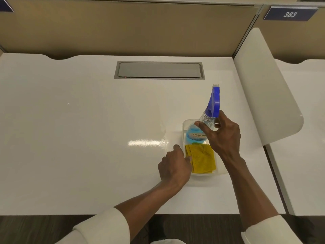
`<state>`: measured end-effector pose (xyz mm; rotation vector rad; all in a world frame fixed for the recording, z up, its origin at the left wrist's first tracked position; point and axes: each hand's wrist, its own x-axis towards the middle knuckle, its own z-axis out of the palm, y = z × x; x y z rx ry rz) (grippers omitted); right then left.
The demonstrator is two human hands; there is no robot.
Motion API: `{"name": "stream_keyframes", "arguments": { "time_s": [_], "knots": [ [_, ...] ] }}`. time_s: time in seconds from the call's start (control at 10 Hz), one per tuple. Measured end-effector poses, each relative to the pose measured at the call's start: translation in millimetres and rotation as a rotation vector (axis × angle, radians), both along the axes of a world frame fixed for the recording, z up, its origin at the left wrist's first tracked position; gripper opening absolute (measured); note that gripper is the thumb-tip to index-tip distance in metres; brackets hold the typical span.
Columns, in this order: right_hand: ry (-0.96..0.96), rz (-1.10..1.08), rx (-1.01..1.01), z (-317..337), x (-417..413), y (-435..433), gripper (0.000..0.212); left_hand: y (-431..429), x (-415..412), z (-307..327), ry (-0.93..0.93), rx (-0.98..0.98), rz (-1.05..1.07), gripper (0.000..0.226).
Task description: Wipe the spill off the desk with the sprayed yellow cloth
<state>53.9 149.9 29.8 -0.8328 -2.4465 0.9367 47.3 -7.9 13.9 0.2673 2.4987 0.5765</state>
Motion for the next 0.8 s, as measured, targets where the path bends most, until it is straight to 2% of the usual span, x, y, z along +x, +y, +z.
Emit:
{"name": "stream_keyframes", "arguments": {
  "time_s": [0.3,0.6,0.8],
  "knots": [
    [-0.021,-0.033,-0.020,-11,3,3,0.064,1,0,-2,0.022,-0.010,0.000,0.038],
    [-0.091,-0.058,-0.044,-25,7,-1,0.073,-8,-1,-3,-0.010,-0.002,-0.008,0.043],
    [-0.163,-0.204,-0.024,-37,21,-13,0.079,-32,-2,-10,0.013,0.016,-0.001,0.044]
  ]
}}
